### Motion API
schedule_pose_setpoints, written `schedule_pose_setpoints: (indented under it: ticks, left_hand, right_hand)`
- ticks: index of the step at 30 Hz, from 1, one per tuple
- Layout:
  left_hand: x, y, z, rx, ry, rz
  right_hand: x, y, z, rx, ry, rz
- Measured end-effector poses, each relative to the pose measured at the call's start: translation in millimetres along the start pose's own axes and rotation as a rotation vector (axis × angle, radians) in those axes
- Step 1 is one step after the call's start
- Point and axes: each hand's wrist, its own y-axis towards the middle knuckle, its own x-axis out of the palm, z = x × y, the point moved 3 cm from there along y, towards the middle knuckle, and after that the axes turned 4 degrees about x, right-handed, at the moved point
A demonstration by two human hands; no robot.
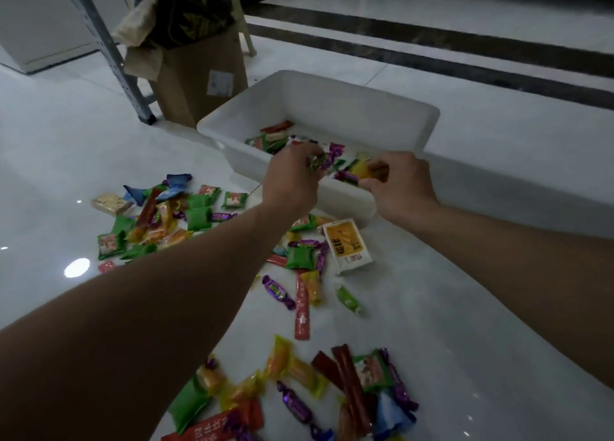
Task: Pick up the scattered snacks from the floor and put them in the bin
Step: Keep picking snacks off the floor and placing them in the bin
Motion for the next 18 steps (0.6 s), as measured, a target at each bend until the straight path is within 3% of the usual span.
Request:
schedule_pose_setpoints:
  ticks: [5,18]
  left_hand:
    - [23,32,8,0.036,0.013,0.006]
    - [96,81,-20,0.047,0.151,-0.066]
  right_hand:
    - [-13,25,5,0.019,0.023,0.087]
    - [9,71,37,0.033,-0.014,0.064]
